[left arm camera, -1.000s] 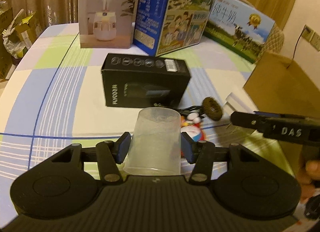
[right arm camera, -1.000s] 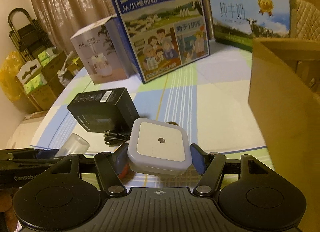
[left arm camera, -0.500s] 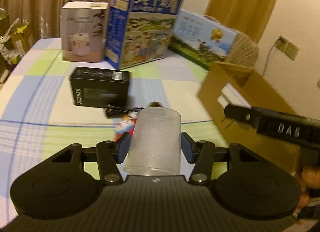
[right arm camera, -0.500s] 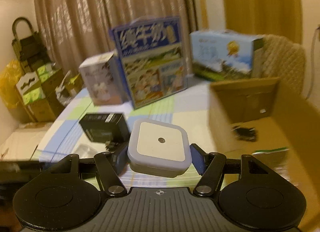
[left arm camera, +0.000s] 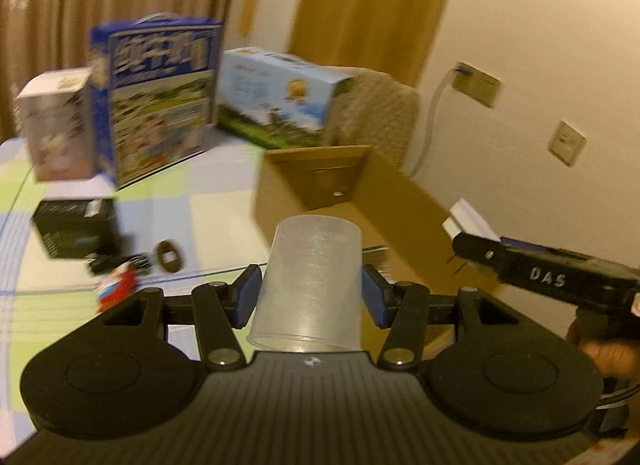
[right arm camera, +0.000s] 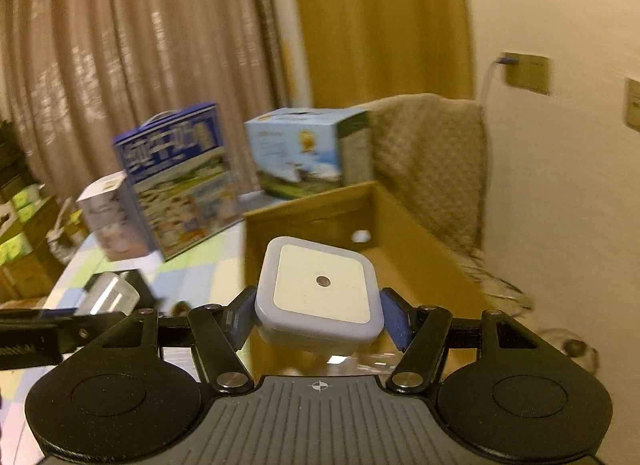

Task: Organize objects
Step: 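Carry the clear cover with the left gripper while the right gripper carries the night light to the cardboard box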

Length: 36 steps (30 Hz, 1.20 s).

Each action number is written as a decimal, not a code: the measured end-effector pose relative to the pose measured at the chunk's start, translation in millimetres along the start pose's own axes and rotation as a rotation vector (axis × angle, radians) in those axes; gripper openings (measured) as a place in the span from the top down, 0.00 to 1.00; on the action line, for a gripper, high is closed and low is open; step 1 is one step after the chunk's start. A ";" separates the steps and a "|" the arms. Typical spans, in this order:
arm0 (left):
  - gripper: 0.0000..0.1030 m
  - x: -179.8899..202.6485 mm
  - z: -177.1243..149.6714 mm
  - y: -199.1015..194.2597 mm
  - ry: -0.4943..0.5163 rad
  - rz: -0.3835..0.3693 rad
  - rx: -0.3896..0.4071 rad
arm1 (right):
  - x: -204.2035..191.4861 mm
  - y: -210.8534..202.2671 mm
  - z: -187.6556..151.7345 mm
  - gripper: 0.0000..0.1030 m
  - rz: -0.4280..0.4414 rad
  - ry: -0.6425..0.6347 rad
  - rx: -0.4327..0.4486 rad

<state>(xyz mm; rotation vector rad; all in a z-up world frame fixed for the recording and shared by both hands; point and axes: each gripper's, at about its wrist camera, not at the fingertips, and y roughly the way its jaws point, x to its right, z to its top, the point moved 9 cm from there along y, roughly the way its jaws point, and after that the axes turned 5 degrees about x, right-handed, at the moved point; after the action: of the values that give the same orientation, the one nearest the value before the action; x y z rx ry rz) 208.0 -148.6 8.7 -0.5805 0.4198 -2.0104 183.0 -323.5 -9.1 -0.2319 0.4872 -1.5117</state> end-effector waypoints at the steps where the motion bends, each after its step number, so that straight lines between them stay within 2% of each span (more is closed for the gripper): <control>1: 0.53 11.3 1.8 2.8 0.013 -0.010 -0.003 | 9.4 -3.6 3.0 0.40 -0.007 0.014 0.007; 6: 0.53 55.9 9.3 20.9 0.066 -0.041 -0.020 | 38.1 -9.2 15.0 0.40 -0.022 0.056 0.034; 12: 0.53 85.1 11.1 46.7 0.122 -0.046 -0.052 | 63.2 -2.5 12.8 0.40 -0.026 0.097 0.015; 23: 0.52 92.4 11.3 90.3 0.140 -0.044 -0.092 | 86.4 13.2 8.2 0.40 -0.033 0.142 0.006; 24: 0.48 93.7 11.6 93.8 0.138 -0.043 -0.093 | 86.8 13.9 8.1 0.40 -0.033 0.144 0.005; 25: 0.36 93.3 12.5 97.3 0.137 -0.036 -0.089 | 87.0 14.1 7.9 0.40 -0.031 0.147 0.005; 26: 0.36 92.5 13.4 99.1 0.139 -0.028 -0.086 | 86.8 14.2 8.2 0.40 -0.029 0.147 0.006; 36: 0.36 63.6 16.4 76.1 0.117 0.014 -0.055 | 81.6 14.8 5.7 0.40 -0.004 0.154 -0.001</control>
<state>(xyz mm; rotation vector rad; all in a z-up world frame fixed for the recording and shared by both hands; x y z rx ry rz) 244.8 -241.5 -2.4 -0.4935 0.5504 -2.0315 197.8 -403.9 -23.8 -0.1176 0.6098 -1.5399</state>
